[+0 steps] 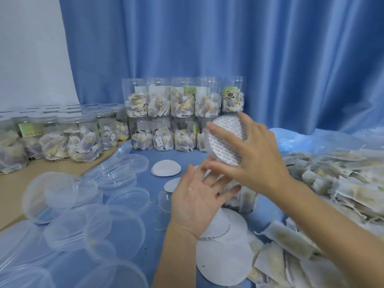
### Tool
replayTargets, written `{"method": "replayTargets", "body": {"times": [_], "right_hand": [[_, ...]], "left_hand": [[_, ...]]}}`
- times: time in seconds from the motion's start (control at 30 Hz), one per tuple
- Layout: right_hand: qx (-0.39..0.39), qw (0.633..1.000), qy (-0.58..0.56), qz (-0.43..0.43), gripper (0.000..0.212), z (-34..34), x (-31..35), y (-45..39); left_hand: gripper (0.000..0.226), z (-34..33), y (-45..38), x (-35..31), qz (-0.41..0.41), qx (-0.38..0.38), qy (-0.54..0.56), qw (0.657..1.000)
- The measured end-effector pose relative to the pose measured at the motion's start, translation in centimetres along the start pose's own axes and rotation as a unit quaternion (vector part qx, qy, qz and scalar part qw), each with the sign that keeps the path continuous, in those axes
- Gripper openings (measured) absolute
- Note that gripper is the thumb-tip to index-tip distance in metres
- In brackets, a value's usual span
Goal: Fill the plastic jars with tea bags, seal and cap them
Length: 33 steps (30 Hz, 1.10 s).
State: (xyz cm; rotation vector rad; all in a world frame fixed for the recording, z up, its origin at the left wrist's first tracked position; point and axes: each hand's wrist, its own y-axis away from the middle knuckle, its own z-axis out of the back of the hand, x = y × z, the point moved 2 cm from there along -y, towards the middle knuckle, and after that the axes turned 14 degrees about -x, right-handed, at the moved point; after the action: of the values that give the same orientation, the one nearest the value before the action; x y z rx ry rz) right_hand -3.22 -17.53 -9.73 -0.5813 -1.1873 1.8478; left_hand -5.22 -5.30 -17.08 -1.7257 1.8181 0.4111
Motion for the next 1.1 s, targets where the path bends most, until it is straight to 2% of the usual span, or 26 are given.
{"method": "replayTargets", "body": {"times": [0.07, 0.17, 0.23, 0.3, 0.43, 0.63, 0.8, 0.87, 0.93, 1.0, 1.1], "right_hand": [[0.02, 0.997, 0.043, -0.068, 0.076, 0.5, -2.1, -1.3], [0.17, 0.975, 0.031, -0.142, 0.082, -0.4, -5.3, -2.7], [0.263, 0.95, -0.033, -0.168, 0.072, -1.3, -5.9, -3.3], [0.288, 0.944, -0.053, -0.152, 0.064, -2.0, -5.9, -3.4], [0.252, 0.955, -0.054, -0.146, 0.059, -2.0, -5.4, -2.6], [0.202, 0.976, -0.024, -0.081, 0.079, -0.2, -4.2, -0.6], [0.131, 0.99, -0.011, -0.05, 0.069, 1.2, -3.9, 1.0], [0.1, 0.993, 0.002, -0.056, 0.066, 1.8, -4.0, 0.8], [0.047, 0.994, -0.036, -0.088, 0.064, 2.5, -4.2, 0.3], [-0.024, 0.983, -0.126, -0.129, 0.06, 3.2, -4.1, 0.0], [-0.083, 0.929, -0.292, -0.209, 0.057, 2.8, -2.9, 0.3]], "left_hand": [[0.052, 0.4, -0.3, 0.2, 0.008, -0.012, -0.02, 1.0], [0.045, 1.0, -0.6, 0.3, -0.005, -0.05, -0.038, 0.998], [0.046, 1.2, -0.7, 0.2, -0.012, -0.071, -0.023, 0.997], [0.046, 1.5, -0.7, 0.0, -0.018, -0.086, -0.008, 0.996], [0.046, 1.9, -0.6, -0.2, -0.02, -0.118, 0.003, 0.993], [0.044, 1.7, -0.2, -0.2, -0.015, -0.169, -0.006, 0.986], [0.048, 1.3, -0.2, 0.1, -0.008, -0.212, -0.005, 0.977], [0.041, 1.3, -0.3, 0.1, -0.009, -0.222, 0.016, 0.975], [0.037, 1.4, -0.5, 0.0, -0.016, -0.233, 0.025, 0.972], [0.042, 1.3, -0.7, -0.2, -0.035, -0.232, 0.009, 0.972], [0.045, 0.9, -0.6, -0.3, -0.057, -0.161, -0.024, 0.985]]}}
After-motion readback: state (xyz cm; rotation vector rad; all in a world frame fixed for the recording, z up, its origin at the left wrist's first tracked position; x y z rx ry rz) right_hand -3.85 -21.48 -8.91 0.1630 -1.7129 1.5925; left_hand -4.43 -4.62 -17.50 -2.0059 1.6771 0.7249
